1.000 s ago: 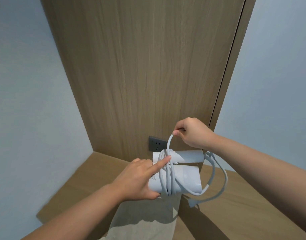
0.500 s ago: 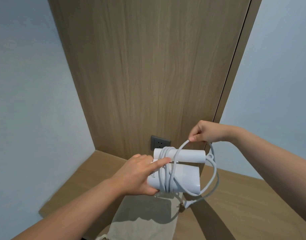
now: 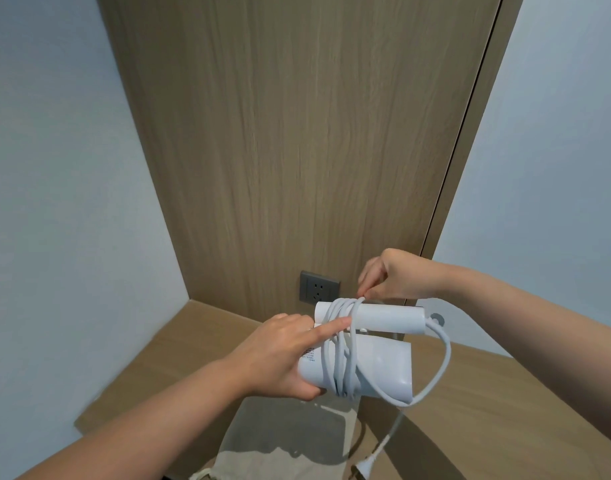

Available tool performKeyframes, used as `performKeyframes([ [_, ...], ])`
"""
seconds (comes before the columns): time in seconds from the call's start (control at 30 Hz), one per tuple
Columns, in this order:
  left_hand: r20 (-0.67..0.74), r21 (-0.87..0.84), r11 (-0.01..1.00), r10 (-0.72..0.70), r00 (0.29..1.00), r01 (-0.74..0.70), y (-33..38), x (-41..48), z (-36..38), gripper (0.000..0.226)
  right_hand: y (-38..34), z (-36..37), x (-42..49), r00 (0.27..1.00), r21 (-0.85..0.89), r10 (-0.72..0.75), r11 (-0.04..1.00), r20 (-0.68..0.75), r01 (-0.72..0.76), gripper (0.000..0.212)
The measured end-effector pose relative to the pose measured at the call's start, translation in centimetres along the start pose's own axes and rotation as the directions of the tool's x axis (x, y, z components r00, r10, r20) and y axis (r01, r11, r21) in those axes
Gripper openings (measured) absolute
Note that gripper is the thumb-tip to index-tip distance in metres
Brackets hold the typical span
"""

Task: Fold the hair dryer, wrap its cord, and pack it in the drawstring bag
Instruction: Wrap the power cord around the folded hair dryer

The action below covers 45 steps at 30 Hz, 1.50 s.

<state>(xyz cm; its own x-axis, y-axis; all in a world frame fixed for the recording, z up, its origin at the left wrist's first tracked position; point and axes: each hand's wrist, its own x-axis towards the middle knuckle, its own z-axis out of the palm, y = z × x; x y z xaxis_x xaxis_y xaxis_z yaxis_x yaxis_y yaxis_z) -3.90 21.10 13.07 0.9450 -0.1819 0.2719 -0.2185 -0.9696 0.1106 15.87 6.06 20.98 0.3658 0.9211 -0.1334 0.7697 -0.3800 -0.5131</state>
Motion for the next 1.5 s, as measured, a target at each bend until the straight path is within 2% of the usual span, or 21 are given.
performKeyframes([
  [0.07,0.014,-0.044,0.999,-0.012,1.0,0.012,0.2,-0.1,0.0,0.095,-0.9,0.1,-0.4,0.998,-0.051,-0.05,0.998,-0.023,0.048,0.014],
  [0.2,0.033,-0.078,0.997,-0.009,0.999,0.012,0.4,-0.3,0.6,0.097,-1.9,-0.4,-1.1,0.988,0.009,-0.056,0.998,0.143,0.055,0.016],
  [0.27,0.041,-0.098,0.995,-0.021,0.999,0.025,0.5,-0.4,0.8,0.099,-1.9,-0.6,-1.2,0.982,0.007,-0.056,0.998,0.178,0.056,0.023],
  [0.43,0.054,-0.138,0.99,-0.032,0.998,0.039,1.0,-0.4,0.5,0.103,-1.8,0.2,-0.5,0.993,0.061,-0.069,0.996,0.093,0.064,0.015],
  [0.53,0.056,-0.125,0.992,-0.013,0.998,0.02,1.0,-0.4,0.5,0.107,-1.5,0.8,0.0,0.993,0.036,-0.069,0.997,0.094,0.066,0.023],
  [0.63,0.039,-0.076,0.996,0.041,0.998,-0.038,0.8,-0.6,0.6,0.108,-1.4,1.5,-0.1,0.974,0.023,-0.067,0.998,0.216,0.064,0.037],
  [0.7,0.048,-0.068,0.997,0.044,0.998,-0.041,0.7,-0.8,0.8,0.109,-1.5,2.1,-0.1,0.961,-0.028,-0.076,0.996,0.267,0.087,0.032],
  [0.8,0.056,-0.079,0.997,0.009,0.998,-0.004,0.9,-0.8,1.0,0.112,-1.5,2.6,0.1,0.977,-0.064,-0.066,0.995,0.202,0.081,0.024],
  [0.97,0.137,-0.049,0.998,-0.025,0.99,0.032,0.8,-0.4,0.3,0.109,-1.8,2.5,0.6,0.985,-0.106,-0.032,0.993,0.168,0.051,0.026],
  [1.17,0.181,0.01,0.999,-0.047,0.982,0.045,0.1,-0.2,-0.5,0.085,-2.1,2.9,1.0,0.99,-0.103,0.004,0.995,0.139,0.01,0.028],
  [1.23,0.156,0.06,0.995,-0.085,0.984,0.076,-0.1,-0.1,-0.4,0.084,-2.6,2.6,0.8,1.0,-0.132,-0.021,0.991,0.008,0.022,0.027],
  [1.3,0.11,0.058,0.984,-0.175,0.978,0.169,-0.1,0.0,-0.4,0.088,-3.4,2.0,-0.1,0.961,-0.126,-0.054,0.992,-0.272,0.02,0.023],
  [1.33,0.09,0.028,0.97,-0.242,0.966,0.24,-0.1,-0.1,-0.4,0.09,-3.8,2.0,-1.0,0.899,-0.092,-0.056,0.996,-0.434,0.017,0.02],
  [1.4,0.078,-0.073,0.916,-0.389,0.918,0.394,0.0,-0.3,-0.3,0.094,-4.5,3.0,-3.4,0.725,-0.051,-0.048,0.999,-0.687,0.018,0.014],
  [1.43,0.09,-0.142,0.877,-0.451,0.888,0.459,0.1,-0.3,-0.2,0.095,-4.7,4.2,-4.6,0.652,-0.06,-0.048,0.998,-0.757,0.003,0.015],
  [1.47,0.108,-0.212,0.833,-0.499,0.86,0.51,0.2,-0.3,-0.1,0.095,-4.7,5.6,-5.4,0.613,-0.078,-0.05,0.997,-0.789,-0.019,0.016],
  [1.5,0.122,-0.271,0.792,-0.535,0.836,0.547,0.2,-0.1,-0.1,0.095,-4.7,7.2,-5.8,0.609,-0.1,-0.052,0.994,-0.792,-0.044,0.017],
])
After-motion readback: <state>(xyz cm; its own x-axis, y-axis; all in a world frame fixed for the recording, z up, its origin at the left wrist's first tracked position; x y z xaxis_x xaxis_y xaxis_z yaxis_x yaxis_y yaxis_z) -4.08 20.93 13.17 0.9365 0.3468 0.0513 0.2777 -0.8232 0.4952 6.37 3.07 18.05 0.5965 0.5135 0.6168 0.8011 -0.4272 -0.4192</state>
